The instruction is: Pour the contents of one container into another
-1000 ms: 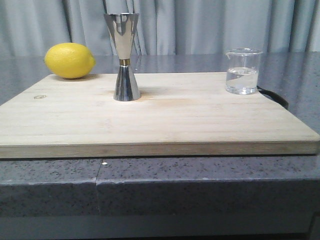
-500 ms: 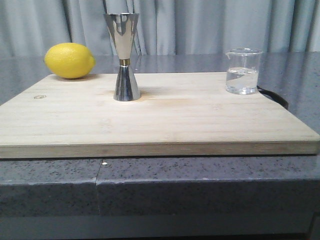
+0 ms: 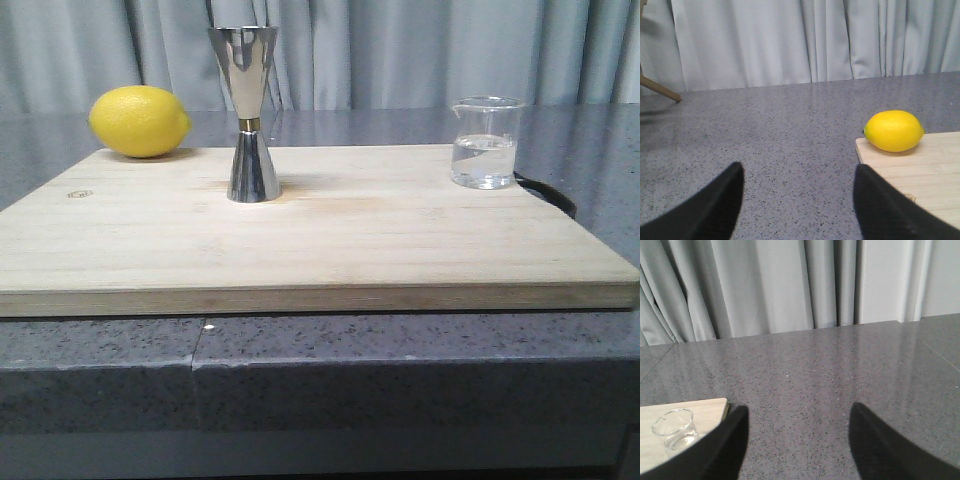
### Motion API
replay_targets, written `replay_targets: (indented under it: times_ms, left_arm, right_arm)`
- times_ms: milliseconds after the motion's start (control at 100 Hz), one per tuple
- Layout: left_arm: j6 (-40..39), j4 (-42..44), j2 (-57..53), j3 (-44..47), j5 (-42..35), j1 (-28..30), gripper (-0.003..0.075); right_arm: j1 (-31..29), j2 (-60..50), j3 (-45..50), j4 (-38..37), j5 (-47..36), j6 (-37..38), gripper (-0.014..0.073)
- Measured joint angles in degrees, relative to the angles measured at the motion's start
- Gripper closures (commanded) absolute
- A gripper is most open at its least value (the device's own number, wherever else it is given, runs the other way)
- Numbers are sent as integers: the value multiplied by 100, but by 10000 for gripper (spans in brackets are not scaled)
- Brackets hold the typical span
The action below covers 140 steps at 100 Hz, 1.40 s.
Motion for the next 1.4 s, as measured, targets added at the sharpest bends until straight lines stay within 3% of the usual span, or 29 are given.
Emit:
replay_targets:
  times_ms: [650, 890, 1140, 1240, 1400]
  left_arm:
    - [0, -91, 11, -63, 33, 12, 155]
    - [0, -257, 599, -896, 1249, 12, 155]
    - [14, -444, 2084, -1791, 2729, 12, 155]
    - [486, -992, 2717, -2030, 3094, 12, 155]
    - [2040, -2494, 3690, -2331, 3229, 12, 155]
  right_arm:
    - [0, 62, -153, 68, 371, 0, 74]
    - [0, 759, -847, 68, 1117, -41, 72]
    - [0, 1451, -1119, 68, 1439, -84, 71]
    - [0, 1617, -1119, 68, 1506, -93, 71]
    - [0, 1693, -1119, 68, 1509, -93, 70]
